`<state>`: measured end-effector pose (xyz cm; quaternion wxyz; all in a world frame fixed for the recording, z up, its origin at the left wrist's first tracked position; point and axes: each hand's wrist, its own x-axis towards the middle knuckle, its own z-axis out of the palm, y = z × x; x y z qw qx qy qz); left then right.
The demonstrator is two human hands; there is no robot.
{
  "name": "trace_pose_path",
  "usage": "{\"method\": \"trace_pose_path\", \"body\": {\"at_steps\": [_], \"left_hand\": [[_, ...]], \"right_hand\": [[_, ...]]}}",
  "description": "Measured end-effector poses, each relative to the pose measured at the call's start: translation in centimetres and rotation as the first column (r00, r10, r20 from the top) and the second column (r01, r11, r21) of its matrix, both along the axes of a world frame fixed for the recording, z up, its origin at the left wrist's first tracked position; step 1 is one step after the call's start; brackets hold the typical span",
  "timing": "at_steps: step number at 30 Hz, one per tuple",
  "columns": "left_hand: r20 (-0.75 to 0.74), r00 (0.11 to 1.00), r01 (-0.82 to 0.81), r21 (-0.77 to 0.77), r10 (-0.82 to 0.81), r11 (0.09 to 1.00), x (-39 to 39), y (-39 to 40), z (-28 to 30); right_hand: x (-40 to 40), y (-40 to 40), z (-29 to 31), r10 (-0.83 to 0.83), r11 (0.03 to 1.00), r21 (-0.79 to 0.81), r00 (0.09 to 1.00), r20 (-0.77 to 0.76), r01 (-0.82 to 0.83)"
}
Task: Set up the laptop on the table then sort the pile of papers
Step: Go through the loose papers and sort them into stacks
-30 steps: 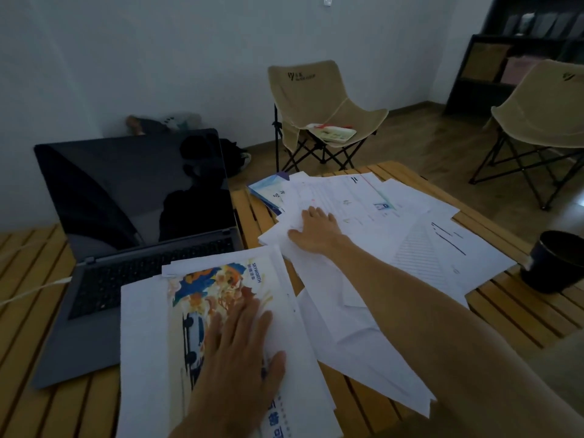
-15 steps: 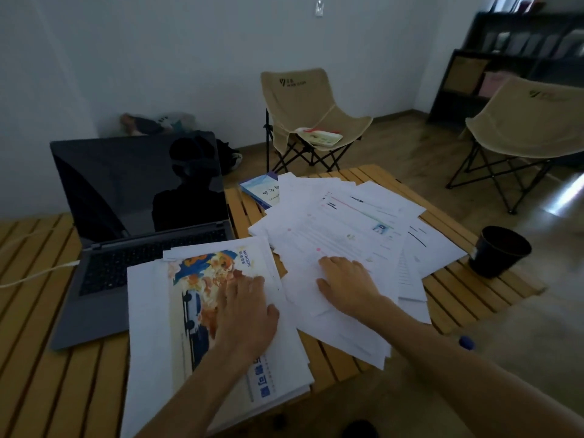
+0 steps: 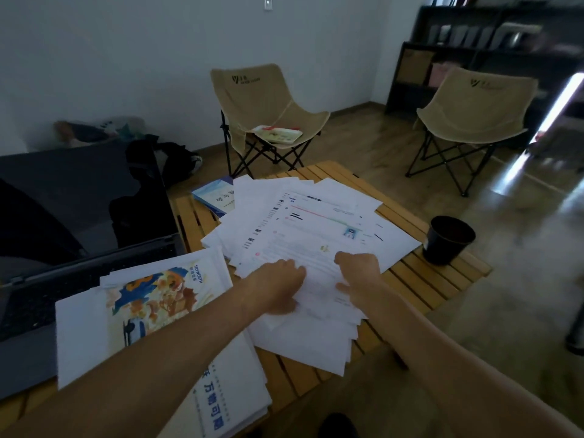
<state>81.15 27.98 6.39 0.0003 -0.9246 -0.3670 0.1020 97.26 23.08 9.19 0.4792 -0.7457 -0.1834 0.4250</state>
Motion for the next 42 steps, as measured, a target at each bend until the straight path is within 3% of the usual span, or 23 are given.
{"method": "trace_pose_path", "body": {"at_steps": [2, 8, 12, 14, 17, 19, 21, 24, 26, 28, 31, 34, 37, 40, 42], "left_hand": [[0.06, 0.998, 0.025, -0.007, -0.024, 1.0, -0.8, -0.6, -0.4], [0.069, 0.978, 0.172, 0.265, -0.197, 0.949, -2.9, -2.5, -1.4], [0.197, 0.953, 0.151, 0.354, -0.231, 0.923, -2.3, -4.5, 0.0], [0.235, 0.949, 0.136, 0.295, -0.21, 0.946, -2.3, -5.3, 0.4], [0.407, 0.907, 0.093, 0.046, -0.104, 0.995, -2.6, -6.7, 0.8], [0.475, 0.879, 0.067, -0.066, -0.027, 0.996, -2.3, -7.6, 1.3], [0.476, 0.877, 0.095, -0.039, -0.065, 0.995, -2.0, -8.5, 2.1], [0.359, 0.892, 0.207, 0.218, -0.276, 0.954, -2.3, -10.7, 3.8], [0.323, 0.88, 0.231, 0.347, -0.347, 0.909, -3.5, -12.9, 4.8], [0.339, 0.886, 0.179, 0.379, -0.316, 0.908, -5.6, -15.3, 5.0], [0.265, 0.955, 0.032, 0.348, -0.131, 0.937, -9.7, -16.4, 2.7], [0.175, 0.978, -0.155, 0.263, 0.111, 0.952, -13.6, -16.2, 0.3], [0.188, 0.954, -0.273, 0.235, 0.231, 0.933, -16.1, -16.7, -0.9], [0.238, 0.934, -0.316, 0.207, 0.266, 0.926, -17.0, -17.0, -1.6], [0.254, 0.938, -0.292, 0.214, 0.235, 0.932, -16.9, -17.3, -1.7]], "right_hand": [[0.2, 0.6, 0.1, -0.083, 0.996, -0.023, 0.984, -0.158, 0.081], [0.9, -1.6, -1.0, 0.0, 0.996, -0.089, 1.0, -0.025, -0.002], [1.5, -2.9, 0.0, 0.094, 0.986, -0.128, 0.988, -0.119, -0.109], [2.0, -3.2, 0.2, 0.136, 0.981, -0.117, 0.976, -0.172, -0.157], [2.4, -3.5, -0.5, 0.179, 0.976, -0.096, 0.968, -0.174, -0.198], [2.4, -3.8, -0.8, 0.262, 0.953, -0.136, 0.962, -0.072, -0.269], [2.5, -4.0, -0.9, 0.291, 0.945, -0.158, 0.957, 0.012, -0.286], [1.7, -4.8, -0.4, 0.309, 0.949, -0.075, 0.951, 0.033, -0.306], [-0.1, -5.7, 0.3, 0.41, 0.912, -0.021, 0.908, 0.083, -0.41], [-2.3, -6.5, 0.7, 0.538, 0.84, -0.016, 0.83, 0.145, -0.542], [-4.5, -6.6, 0.3, 0.636, 0.768, -0.034, 0.754, 0.166, -0.64], [-4.0, -6.5, -0.6, 0.576, 0.795, -0.121, 0.678, 0.457, -0.594], [-0.9, -6.7, -1.6, 0.496, 0.846, -0.22, 0.566, 0.658, -0.486], [2.2, -6.6, -2.9, 0.48, 0.875, -0.368, 0.461, 0.746, -0.316], [3.2, -6.4, -3.8, 0.517, 0.856, -0.444, 0.447, 0.73, -0.265]]}}
